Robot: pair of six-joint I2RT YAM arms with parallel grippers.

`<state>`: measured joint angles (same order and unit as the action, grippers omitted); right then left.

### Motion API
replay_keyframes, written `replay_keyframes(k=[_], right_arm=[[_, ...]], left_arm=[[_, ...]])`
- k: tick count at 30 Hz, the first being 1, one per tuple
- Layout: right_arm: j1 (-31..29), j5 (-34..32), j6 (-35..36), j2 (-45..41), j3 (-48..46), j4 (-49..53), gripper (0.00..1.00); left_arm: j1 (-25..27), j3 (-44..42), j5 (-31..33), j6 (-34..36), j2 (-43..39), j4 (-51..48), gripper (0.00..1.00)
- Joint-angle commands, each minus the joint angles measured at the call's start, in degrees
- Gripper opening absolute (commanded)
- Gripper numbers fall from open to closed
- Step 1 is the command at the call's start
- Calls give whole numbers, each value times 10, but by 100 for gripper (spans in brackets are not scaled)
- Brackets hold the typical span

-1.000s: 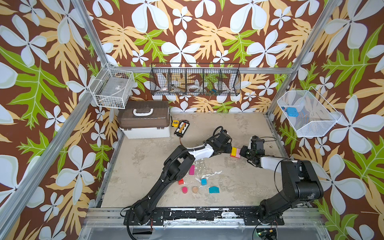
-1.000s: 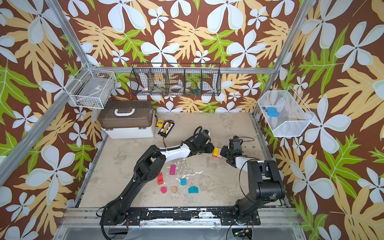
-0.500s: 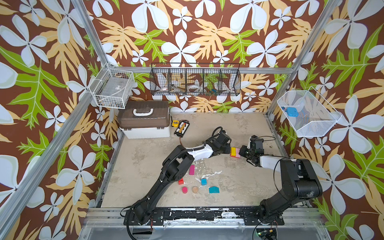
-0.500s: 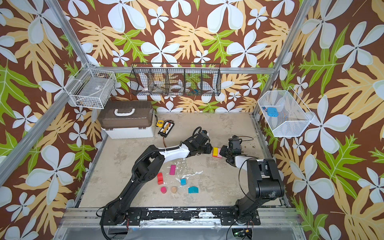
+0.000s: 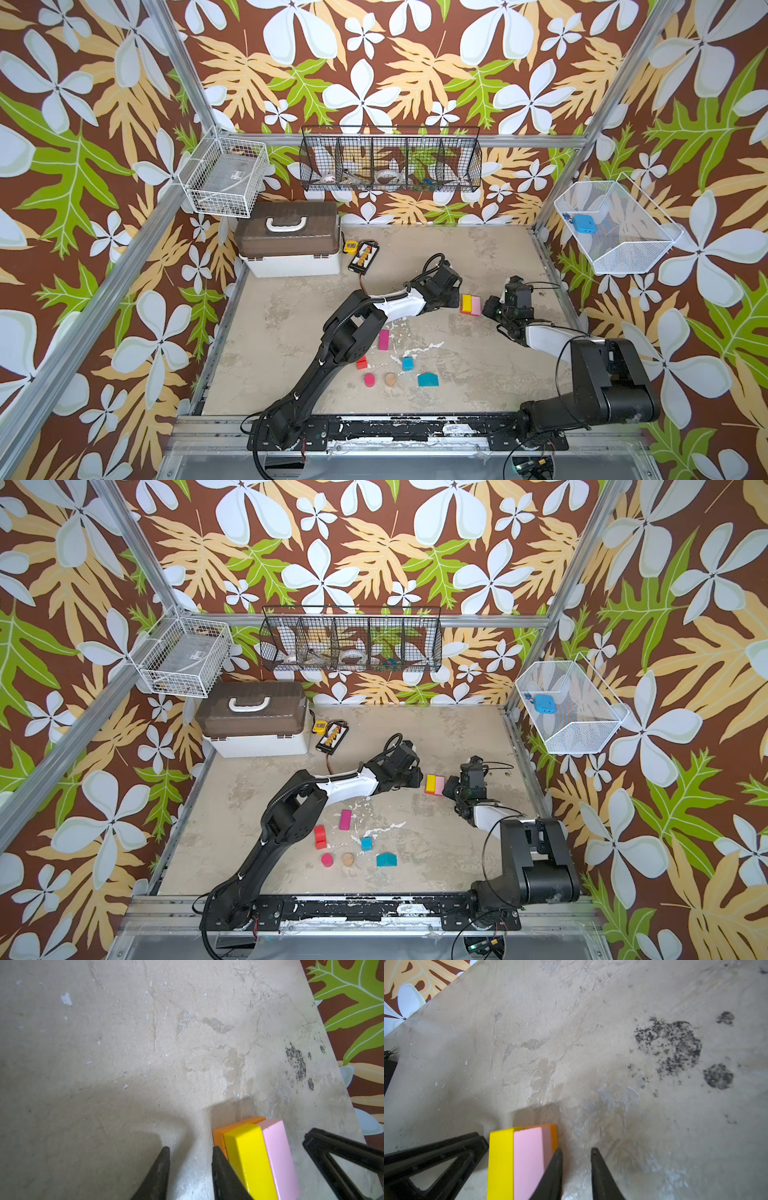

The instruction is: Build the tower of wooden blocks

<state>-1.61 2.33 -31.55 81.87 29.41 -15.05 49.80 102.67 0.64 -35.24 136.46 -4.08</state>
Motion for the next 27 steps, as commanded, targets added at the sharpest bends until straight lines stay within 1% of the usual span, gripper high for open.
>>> replay_keyframes(k=[1,4,7,11,16,17,20,24,27], right_arm=[[0,-22,-13,-31,-21,-12,24],[0,-25,-23,-65,-47,-9,22],[-4,-34,-32,-108,-77,-7,20],[-22,-40,-39,-175,-112,0,21],[-26,-41,-45,-236,-144,4,27],[-27,-35,-47,-238,-149,-1,27],[-28,-17,-48,-220,-146,-4,28],[-33,15,-46,-164,-125,-13,25],[-42,22,-40,-115,-103,-14,23]], left_arm=[[0,-11,21,16,-21,-1,36],[-1,-33,28,25,-48,5,36],[-1,-91,40,33,-101,31,35],[-1,-234,64,52,-215,102,36],[-1,-423,126,68,-367,171,38],[-1,-458,137,69,-399,181,39],[-2,-524,160,75,-487,192,41],[-2,-579,181,74,-583,201,45],[-2,-611,180,73,-626,227,52]])
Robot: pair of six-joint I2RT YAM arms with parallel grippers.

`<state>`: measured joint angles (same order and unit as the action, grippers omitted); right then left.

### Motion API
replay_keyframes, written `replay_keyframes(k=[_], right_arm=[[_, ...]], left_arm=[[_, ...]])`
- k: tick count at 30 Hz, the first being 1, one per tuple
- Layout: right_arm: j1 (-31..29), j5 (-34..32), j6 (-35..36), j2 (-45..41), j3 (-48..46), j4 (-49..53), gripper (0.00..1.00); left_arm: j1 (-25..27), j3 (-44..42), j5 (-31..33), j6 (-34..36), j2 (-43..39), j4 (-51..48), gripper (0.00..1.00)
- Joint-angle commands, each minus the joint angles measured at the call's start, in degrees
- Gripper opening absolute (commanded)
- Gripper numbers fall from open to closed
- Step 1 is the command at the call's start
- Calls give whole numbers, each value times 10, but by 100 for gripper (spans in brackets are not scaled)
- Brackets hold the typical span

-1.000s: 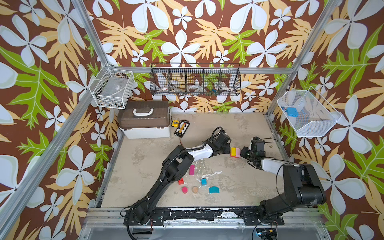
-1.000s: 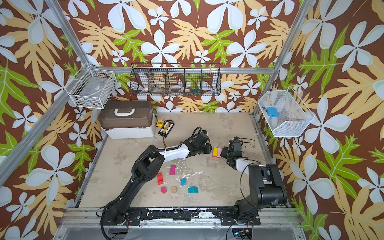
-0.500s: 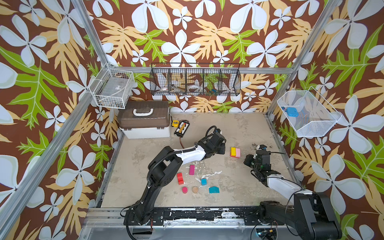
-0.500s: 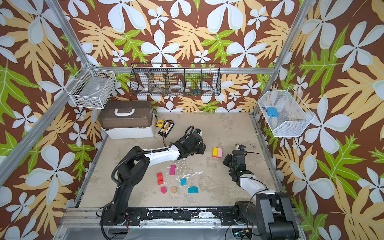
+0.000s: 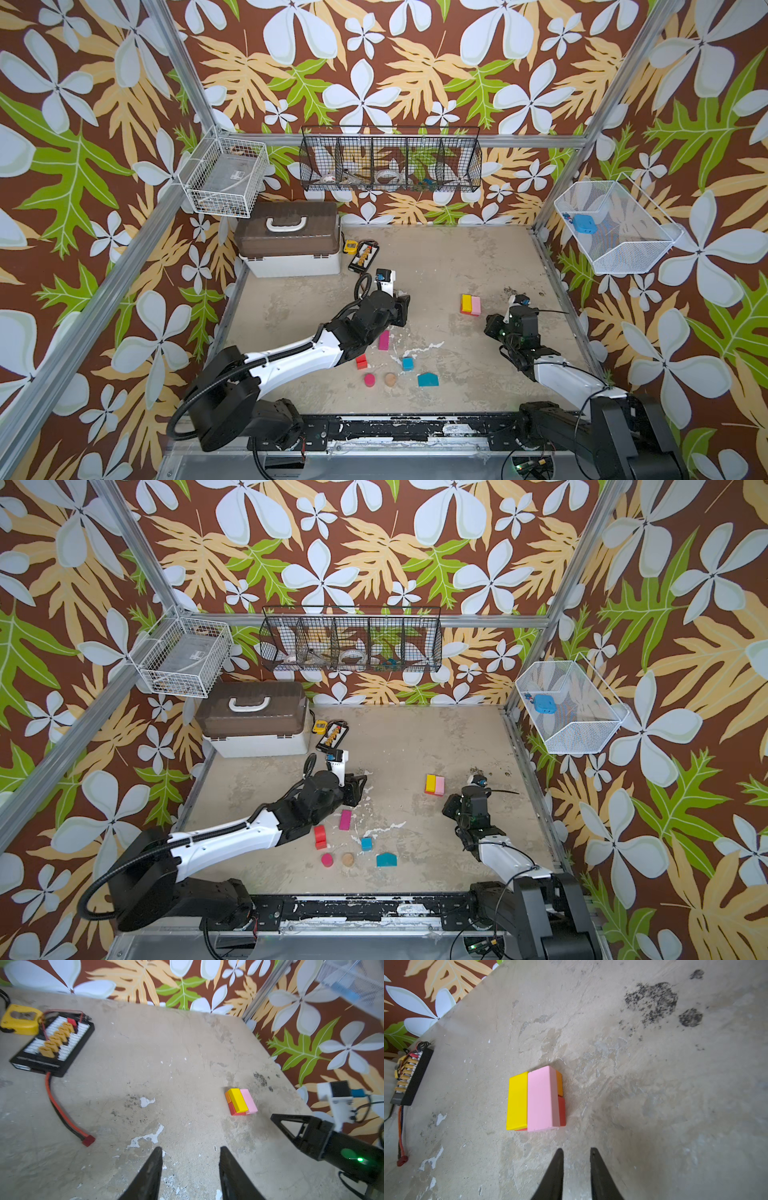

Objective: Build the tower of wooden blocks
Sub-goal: 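Withdraw the left gripper while the right gripper hovers above the stack, then retract both arms from the stack toward the robot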

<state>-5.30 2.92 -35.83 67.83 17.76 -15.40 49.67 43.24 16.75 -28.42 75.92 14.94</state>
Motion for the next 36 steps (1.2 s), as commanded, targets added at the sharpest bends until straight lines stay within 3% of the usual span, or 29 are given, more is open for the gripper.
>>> replay_keyframes(k=[1,24,36], right_arm=[[-9,15,6,39,23,-6,22],[-35,-13,19,124,88,19,22],[-43,-16,19,76,65,15,23]], left_arm=[[-1,-18,19,6,-26,37,52],[-1,20,9,13,0,10,51],[-1,8,21,10,-16,10,51]])
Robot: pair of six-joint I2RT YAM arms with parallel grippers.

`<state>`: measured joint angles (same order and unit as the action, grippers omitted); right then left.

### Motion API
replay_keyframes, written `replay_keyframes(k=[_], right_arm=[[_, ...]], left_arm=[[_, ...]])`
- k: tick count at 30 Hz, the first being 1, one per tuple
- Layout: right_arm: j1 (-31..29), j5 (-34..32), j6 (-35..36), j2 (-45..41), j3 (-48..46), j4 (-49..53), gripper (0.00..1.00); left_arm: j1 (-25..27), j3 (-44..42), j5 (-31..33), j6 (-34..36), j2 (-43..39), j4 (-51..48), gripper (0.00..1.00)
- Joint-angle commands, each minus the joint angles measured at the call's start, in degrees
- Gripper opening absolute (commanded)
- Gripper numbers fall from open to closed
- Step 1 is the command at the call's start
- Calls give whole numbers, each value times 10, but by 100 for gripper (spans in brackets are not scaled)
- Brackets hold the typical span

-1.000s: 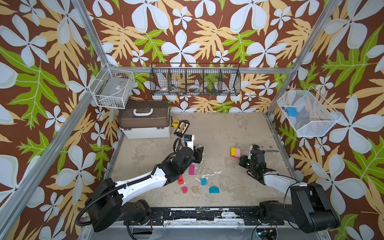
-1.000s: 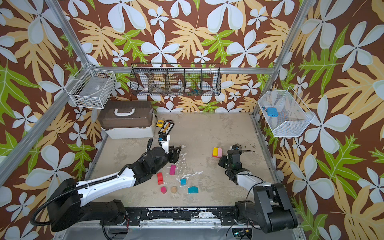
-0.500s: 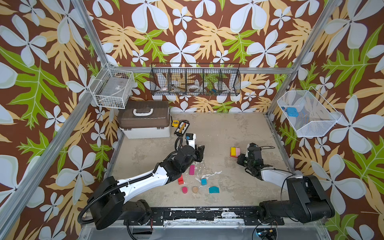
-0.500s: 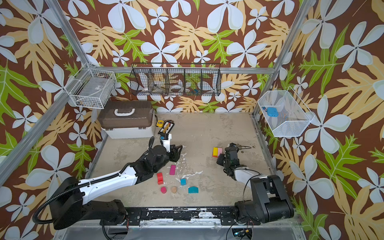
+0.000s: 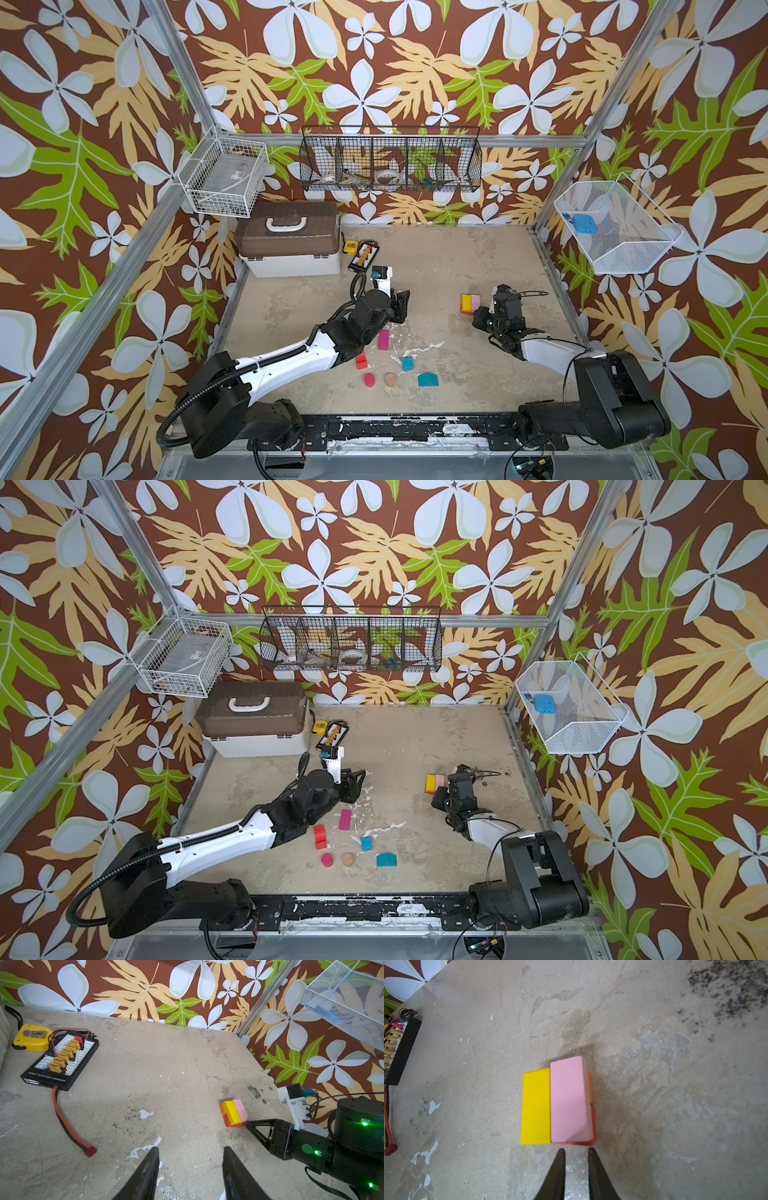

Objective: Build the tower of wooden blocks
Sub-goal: 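Retract both arms from the stack toward the robot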

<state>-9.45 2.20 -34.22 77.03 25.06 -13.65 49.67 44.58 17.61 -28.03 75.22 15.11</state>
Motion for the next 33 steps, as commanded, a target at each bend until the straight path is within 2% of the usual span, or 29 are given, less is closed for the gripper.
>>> replay_keyframes(k=[1,5,9,11,14,17,19,22,25,28,30,33], right_arm=[[-3,-7,1,-31,-15,-2,23],[-26,-12,-7,-107,-37,7,35],[-90,-28,-19,-203,-58,17,47],[-127,-35,-26,-243,-58,26,52],[-184,-44,-37,-289,-50,42,56],[-251,-66,-44,-318,-35,59,60],[-304,-89,-48,-327,-24,73,62],[-375,-115,-52,-328,-5,87,64],[-444,-150,-54,-314,11,99,67],[-496,-183,-56,-286,35,120,69],[-514,-193,-54,-264,52,133,70],[-520,-186,-42,-226,76,143,72]], left_arm=[[-1,-13,14,4,-17,10,51],[-1,-48,43,-9,-60,0,51],[-1,-111,78,-37,-138,-36,52],[-1,-142,104,-57,-190,-70,58],[-2,-178,141,-95,-268,-131,77],[-2,-187,134,-130,-331,-195,91],[-2,-190,110,-150,-370,-212,98],[-2,-191,96,-155,-413,-202,100],[-2,-190,147,-141,-441,-171,100],[-2,-206,248,-150,-446,-147,100],[-3,-218,288,-160,-437,-122,100],[-26,-220,271,-158,-412,-74,100]])
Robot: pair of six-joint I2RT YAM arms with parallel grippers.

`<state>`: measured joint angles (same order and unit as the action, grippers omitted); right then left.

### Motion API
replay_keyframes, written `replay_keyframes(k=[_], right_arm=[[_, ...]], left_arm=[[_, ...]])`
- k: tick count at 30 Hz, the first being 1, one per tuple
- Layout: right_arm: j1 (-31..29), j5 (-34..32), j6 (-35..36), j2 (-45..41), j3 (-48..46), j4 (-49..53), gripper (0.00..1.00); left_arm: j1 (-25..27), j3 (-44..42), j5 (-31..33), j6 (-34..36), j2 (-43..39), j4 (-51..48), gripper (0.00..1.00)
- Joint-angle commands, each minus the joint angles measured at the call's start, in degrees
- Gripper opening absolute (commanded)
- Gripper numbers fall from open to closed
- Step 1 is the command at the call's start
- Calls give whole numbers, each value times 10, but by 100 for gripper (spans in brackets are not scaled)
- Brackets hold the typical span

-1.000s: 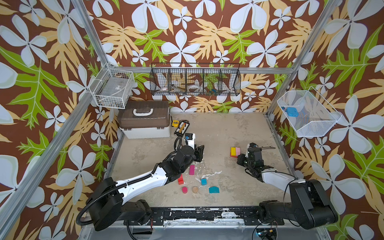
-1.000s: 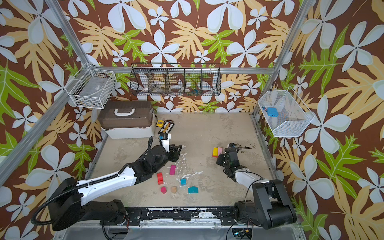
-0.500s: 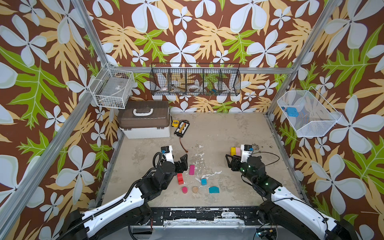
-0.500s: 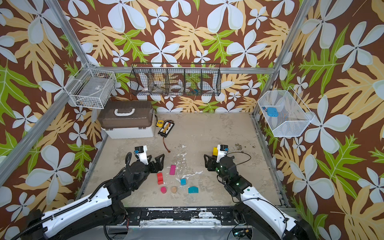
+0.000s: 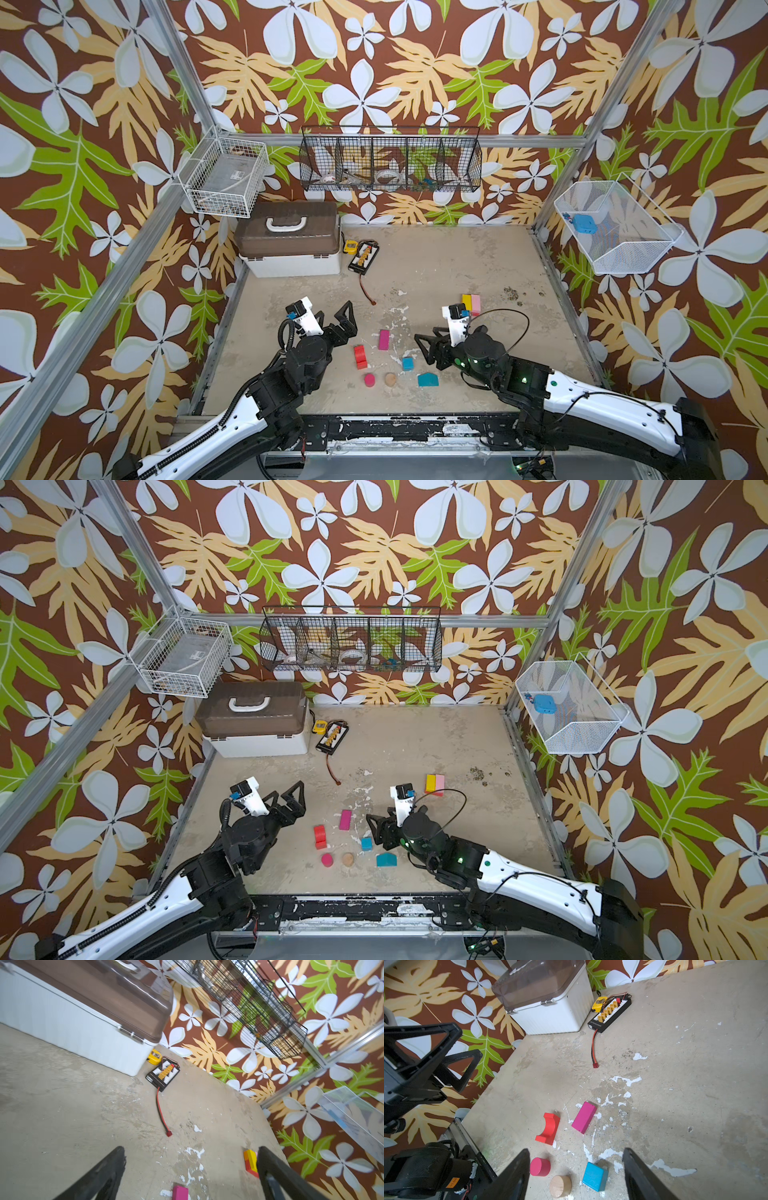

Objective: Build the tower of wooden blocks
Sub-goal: 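Retract both arms from the stack toward the robot, then reach the right gripper over the magenta block nearer the robot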

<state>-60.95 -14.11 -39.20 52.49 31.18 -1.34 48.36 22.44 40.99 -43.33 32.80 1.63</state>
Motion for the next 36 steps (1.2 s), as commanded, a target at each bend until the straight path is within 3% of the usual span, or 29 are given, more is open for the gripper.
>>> replay_keyframes(k=[1,6,13,20,28,33,36], right_arm=[[-4,-28,12,33,23,23,74],[-5,-56,26,114,66,21,85],[0,-101,35,282,164,34,93],[22,-68,32,418,261,74,93],[29,-16,62,553,359,114,83],[28,-27,62,593,411,154,78],[19,-70,62,587,413,169,78]], left_arm=[[-22,7,29,4,22,76,100],[-41,1,14,80,73,156,93],[-44,-6,13,108,128,198,94],[-86,-29,13,76,117,199,100],[-106,-20,3,69,121,184,99],[-107,-32,8,69,115,195,100],[-107,-27,7,79,122,195,100]])
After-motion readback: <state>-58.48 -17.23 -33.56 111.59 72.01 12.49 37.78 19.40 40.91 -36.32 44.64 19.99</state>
